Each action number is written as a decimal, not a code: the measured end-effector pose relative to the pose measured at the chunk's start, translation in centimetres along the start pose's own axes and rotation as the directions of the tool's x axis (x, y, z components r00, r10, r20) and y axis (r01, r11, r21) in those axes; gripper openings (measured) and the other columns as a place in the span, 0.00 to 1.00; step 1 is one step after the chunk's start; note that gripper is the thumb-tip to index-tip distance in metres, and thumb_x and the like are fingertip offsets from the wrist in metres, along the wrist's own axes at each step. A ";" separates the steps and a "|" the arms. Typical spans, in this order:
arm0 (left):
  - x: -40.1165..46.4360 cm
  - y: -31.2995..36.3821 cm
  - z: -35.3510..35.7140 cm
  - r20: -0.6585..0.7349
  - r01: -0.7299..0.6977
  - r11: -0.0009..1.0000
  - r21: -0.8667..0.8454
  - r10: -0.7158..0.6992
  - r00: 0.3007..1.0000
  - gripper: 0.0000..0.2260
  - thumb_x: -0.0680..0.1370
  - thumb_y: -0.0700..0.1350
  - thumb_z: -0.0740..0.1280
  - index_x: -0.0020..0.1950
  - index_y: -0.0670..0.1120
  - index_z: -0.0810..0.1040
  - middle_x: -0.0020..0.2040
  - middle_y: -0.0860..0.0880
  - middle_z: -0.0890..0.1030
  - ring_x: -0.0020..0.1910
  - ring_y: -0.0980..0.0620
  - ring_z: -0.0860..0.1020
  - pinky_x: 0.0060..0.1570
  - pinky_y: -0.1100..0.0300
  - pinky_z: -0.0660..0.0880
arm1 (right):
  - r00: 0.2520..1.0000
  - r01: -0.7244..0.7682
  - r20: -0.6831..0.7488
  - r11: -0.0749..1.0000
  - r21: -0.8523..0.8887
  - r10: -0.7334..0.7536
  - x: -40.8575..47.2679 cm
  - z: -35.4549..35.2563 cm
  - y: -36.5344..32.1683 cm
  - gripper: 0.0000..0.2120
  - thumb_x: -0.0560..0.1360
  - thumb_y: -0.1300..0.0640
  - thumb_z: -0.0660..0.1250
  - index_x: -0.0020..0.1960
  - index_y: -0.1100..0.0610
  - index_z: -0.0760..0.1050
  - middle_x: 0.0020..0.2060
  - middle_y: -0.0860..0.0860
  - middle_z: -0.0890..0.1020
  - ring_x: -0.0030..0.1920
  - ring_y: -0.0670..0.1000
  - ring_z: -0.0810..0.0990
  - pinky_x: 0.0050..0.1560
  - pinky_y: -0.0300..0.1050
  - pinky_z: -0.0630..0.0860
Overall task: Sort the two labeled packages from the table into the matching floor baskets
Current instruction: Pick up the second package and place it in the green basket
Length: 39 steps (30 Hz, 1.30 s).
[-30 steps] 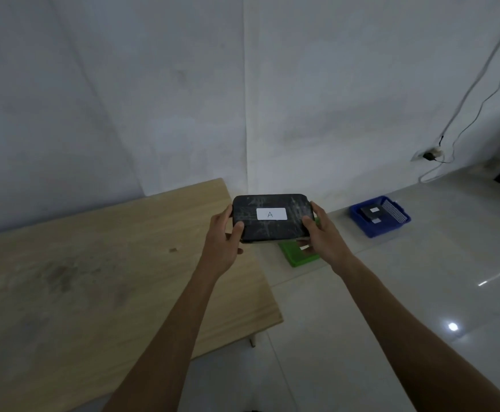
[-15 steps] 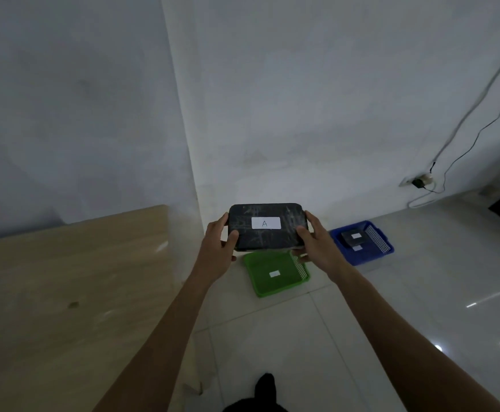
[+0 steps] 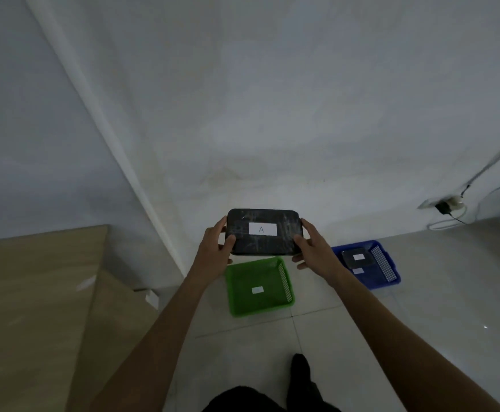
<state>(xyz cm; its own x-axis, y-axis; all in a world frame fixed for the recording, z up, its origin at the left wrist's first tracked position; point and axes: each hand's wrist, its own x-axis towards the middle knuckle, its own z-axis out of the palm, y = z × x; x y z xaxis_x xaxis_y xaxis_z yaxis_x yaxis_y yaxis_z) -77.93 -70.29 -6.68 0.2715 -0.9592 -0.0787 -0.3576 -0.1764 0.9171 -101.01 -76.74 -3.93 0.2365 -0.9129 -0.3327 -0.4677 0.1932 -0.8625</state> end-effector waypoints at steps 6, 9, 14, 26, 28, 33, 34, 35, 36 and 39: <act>3.1 0.2 5.5 -0.097 0.159 0.986 -0.039 -0.163 0.982 0.24 0.81 0.47 0.60 0.76 0.53 0.60 0.66 0.44 0.70 0.51 0.47 0.79 0.31 0.67 0.79 | 0.993 -0.036 0.107 0.997 -0.072 0.043 6.6 -3.5 2.2 0.25 0.81 0.52 0.57 0.76 0.47 0.55 0.43 0.53 0.81 0.37 0.52 0.83 0.39 0.50 0.83; 4.6 -0.4 7.2 -0.116 0.238 0.969 -0.067 -0.244 0.963 0.24 0.81 0.46 0.60 0.76 0.54 0.60 0.67 0.45 0.69 0.55 0.45 0.79 0.31 0.68 0.78 | 0.986 -0.063 0.146 0.993 -0.096 0.077 9.2 -3.9 3.4 0.26 0.81 0.53 0.57 0.77 0.47 0.54 0.46 0.56 0.81 0.42 0.57 0.83 0.46 0.57 0.83; 7.0 -3.5 9.1 -0.095 0.344 0.937 -0.067 -0.349 0.932 0.25 0.81 0.44 0.60 0.76 0.55 0.58 0.67 0.46 0.68 0.53 0.48 0.77 0.30 0.70 0.78 | 0.976 -0.093 0.182 0.987 -0.133 0.117 12.9 -3.4 5.6 0.26 0.81 0.53 0.58 0.77 0.48 0.54 0.51 0.60 0.80 0.48 0.60 0.82 0.51 0.62 0.80; 12.6 -24.3 17.5 -0.061 0.506 0.862 -0.002 -0.505 0.861 0.24 0.81 0.46 0.60 0.75 0.59 0.59 0.64 0.43 0.71 0.48 0.42 0.81 0.46 0.44 0.82 | 0.953 -0.179 0.205 0.959 -0.218 0.225 24.5 5.8 25.1 0.29 0.80 0.57 0.60 0.77 0.45 0.53 0.59 0.59 0.78 0.49 0.59 0.83 0.47 0.56 0.82; 13.5 -30.3 20.1 -0.059 0.504 0.864 -0.007 -0.503 0.862 0.24 0.81 0.46 0.60 0.75 0.58 0.58 0.65 0.44 0.70 0.47 0.43 0.81 0.45 0.45 0.83 | 0.959 -0.167 0.186 0.955 -0.246 0.216 27.0 8.3 30.7 0.30 0.80 0.57 0.60 0.78 0.45 0.52 0.64 0.60 0.76 0.55 0.61 0.81 0.53 0.62 0.80; 15.6 -45.0 26.7 -0.042 0.510 0.860 -0.012 -0.510 0.859 0.26 0.80 0.43 0.60 0.76 0.55 0.57 0.72 0.46 0.68 0.48 0.48 0.81 0.48 0.48 0.83 | 0.971 -0.109 0.164 0.934 -0.341 0.173 33.2 14.0 44.5 0.31 0.79 0.55 0.60 0.78 0.49 0.51 0.68 0.60 0.73 0.62 0.63 0.76 0.63 0.57 0.73; 15.9 -47.5 27.7 -0.039 0.509 0.861 -0.007 -0.509 0.860 0.26 0.80 0.42 0.60 0.76 0.54 0.57 0.73 0.47 0.68 0.48 0.49 0.81 0.48 0.49 0.83 | 0.971 -0.099 0.169 0.930 -0.354 0.168 34.2 15.0 46.7 0.31 0.79 0.55 0.60 0.78 0.48 0.51 0.69 0.59 0.73 0.63 0.62 0.76 0.64 0.56 0.73; 16.2 -49.7 28.7 -0.032 0.505 0.863 0.001 -0.505 0.863 0.26 0.80 0.42 0.60 0.77 0.54 0.57 0.73 0.46 0.67 0.49 0.50 0.81 0.49 0.50 0.82 | 0.970 -0.096 0.175 0.930 -0.353 0.167 35.2 15.9 48.8 0.31 0.79 0.56 0.61 0.78 0.48 0.51 0.69 0.59 0.73 0.63 0.62 0.76 0.64 0.56 0.73; 16.5 -51.8 29.5 -0.017 0.500 0.866 0.014 -0.500 0.866 0.26 0.81 0.42 0.60 0.77 0.55 0.56 0.74 0.47 0.66 0.53 0.50 0.80 0.52 0.51 0.82 | 0.969 -0.096 0.182 0.934 -0.344 0.167 36.1 16.7 50.7 0.32 0.79 0.57 0.61 0.78 0.48 0.50 0.70 0.58 0.72 0.63 0.61 0.77 0.63 0.59 0.74; 17.3 -57.1 31.4 0.041 0.502 0.862 0.069 -0.505 0.862 0.27 0.81 0.42 0.59 0.77 0.57 0.53 0.76 0.49 0.63 0.68 0.46 0.72 0.64 0.45 0.75 | 0.967 -0.082 0.199 0.936 -0.343 0.158 38.5 19.0 55.3 0.34 0.79 0.58 0.61 0.79 0.48 0.48 0.69 0.56 0.73 0.60 0.58 0.79 0.59 0.60 0.78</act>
<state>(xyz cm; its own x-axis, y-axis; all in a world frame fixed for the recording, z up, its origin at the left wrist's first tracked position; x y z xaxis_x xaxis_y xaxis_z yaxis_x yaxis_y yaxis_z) -80.90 -83.71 -72.69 0.3778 -0.7467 -0.5474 -0.2334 -0.6489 0.7242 -101.60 -94.41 -71.69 0.3243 -0.7807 -0.5342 -0.7495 0.1325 -0.6486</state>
